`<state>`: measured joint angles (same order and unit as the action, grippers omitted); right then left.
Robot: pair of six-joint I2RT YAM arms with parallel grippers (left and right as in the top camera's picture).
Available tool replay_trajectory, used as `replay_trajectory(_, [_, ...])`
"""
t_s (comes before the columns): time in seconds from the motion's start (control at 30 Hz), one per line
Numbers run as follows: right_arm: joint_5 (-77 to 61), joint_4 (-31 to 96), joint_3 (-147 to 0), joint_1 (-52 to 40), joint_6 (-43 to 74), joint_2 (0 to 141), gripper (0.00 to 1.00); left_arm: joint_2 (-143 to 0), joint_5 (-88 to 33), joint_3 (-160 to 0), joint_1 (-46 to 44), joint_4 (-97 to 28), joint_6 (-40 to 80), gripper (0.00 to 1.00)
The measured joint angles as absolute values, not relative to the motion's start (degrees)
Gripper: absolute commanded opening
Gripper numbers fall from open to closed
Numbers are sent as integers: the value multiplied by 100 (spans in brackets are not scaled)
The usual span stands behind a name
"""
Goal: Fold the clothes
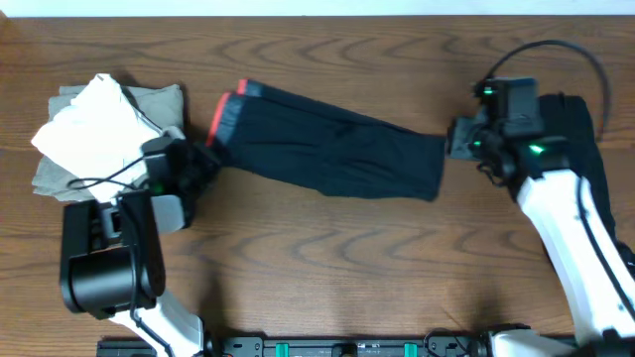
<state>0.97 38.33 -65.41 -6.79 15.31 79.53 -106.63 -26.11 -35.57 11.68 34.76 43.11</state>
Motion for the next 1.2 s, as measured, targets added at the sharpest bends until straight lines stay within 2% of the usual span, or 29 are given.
replay_trajectory(0.13, [89,3879,-6560,-637,1531,7782,51,-10619,-2714,-3568,1210,3420,4180,35])
replay_trajectory(0.2, [84,3962,-6560,-633,1531,7811,51,-10562,-2738,-3573,1166,3426,4171,42])
replay_trajectory(0.27, [82,3994,-6560,-633,1531,7832,51,-10541,-2751,-3573,1135,3437,4143,46])
replay_trajectory(0.63, [16,4010,-6560,-633,1544,7835,50,-10492,-2362,-3573,980,3454,4147,49])
replay_trajectory(0.7, [-5,4010,-6560,-633,1544,7835,50,-10490,-2200,-3573,923,3479,4141,52])
replay_trajectory(0.77, [-19,4036,-6560,-633,1544,7835,50,-10488,-2008,-3581,884,3527,4121,49])
replay_trajectory(0.8, [-25,4060,-6560,-633,1546,7835,50,-10490,-1920,-3581,873,3566,4086,41])
replay_trajectory(0.83, [-32,4082,-6560,-633,1546,7835,50,-10492,-1831,-3577,869,3579,4018,18])
replay_trajectory(0.87, [-45,4097,-6560,-633,1546,7835,50,-10514,-1745,-3557,869,3614,3924,6])
replay_trajectory(1.2, [-67,4335,-6560,-633,1546,7835,50,-10604,-2005,-3524,895,3664,2965,6])
